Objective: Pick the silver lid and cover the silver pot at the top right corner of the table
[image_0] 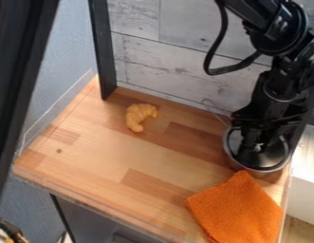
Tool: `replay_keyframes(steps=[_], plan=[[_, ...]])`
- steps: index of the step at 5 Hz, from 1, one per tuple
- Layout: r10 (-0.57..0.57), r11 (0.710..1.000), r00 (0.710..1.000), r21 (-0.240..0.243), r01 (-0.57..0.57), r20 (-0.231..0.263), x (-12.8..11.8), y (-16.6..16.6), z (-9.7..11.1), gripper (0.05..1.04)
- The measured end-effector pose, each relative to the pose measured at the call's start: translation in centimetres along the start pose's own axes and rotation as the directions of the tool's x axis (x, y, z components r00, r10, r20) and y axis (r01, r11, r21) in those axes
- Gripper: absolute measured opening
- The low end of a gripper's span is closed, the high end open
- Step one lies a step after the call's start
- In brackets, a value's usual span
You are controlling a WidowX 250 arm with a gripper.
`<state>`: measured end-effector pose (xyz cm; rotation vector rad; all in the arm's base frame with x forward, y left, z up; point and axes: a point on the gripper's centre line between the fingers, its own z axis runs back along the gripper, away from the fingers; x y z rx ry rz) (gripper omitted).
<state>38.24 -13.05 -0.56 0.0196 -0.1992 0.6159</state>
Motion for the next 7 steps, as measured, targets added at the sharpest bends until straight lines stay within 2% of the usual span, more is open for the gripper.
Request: replay_keyframes(steps=[1, 2, 3, 4, 5, 6, 7], plan=[[0.002, 1.000, 1.000, 0.009, -0.002, -0.004, 0.0, 0.1, 0.0, 0.936], [0.003, 1.000, 1.000, 0.016, -0.003, -0.007, 0.0, 0.2, -0.1, 1.014], [0.007, 1.000, 1.000, 0.002, -0.007, 0.008, 0.3, 0.3, 1.1, 1.007], [0.024, 0.999, 0.999, -0.031, -0.023, 0.029, 1.0, 0.7, 3.5, 1.002], [0.036, 0.998, 0.997, -0.058, -0.032, 0.070, 1.5, 1.4, 6.4, 0.999], [0.066, 0.996, 0.992, -0.060, -0.060, 0.104, 1.1, 3.2, 8.3, 0.999], [0.073, 0.996, 0.992, -0.065, -0.067, 0.107, 1.2, 3.2, 8.5, 0.999]])
